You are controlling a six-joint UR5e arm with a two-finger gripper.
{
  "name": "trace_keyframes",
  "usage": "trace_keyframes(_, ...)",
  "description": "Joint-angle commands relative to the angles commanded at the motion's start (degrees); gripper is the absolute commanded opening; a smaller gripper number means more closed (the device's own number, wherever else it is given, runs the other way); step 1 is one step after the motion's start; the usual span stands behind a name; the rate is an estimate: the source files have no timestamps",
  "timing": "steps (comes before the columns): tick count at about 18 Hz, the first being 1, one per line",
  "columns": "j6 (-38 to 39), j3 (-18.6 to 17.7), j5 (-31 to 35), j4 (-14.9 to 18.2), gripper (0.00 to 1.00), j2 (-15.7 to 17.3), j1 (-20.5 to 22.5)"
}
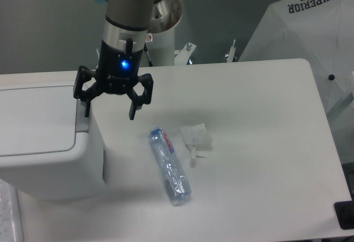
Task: Open the trash can
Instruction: 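Lower the gripper finger onto the edge of the bin lid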
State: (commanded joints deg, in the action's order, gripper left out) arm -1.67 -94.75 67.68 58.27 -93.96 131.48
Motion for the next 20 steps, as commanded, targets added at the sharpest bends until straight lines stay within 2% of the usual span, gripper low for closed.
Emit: trace_keyframes(20,-0.1,-0.4,0.2,-0.1,1.00,-0.8,-0.1)
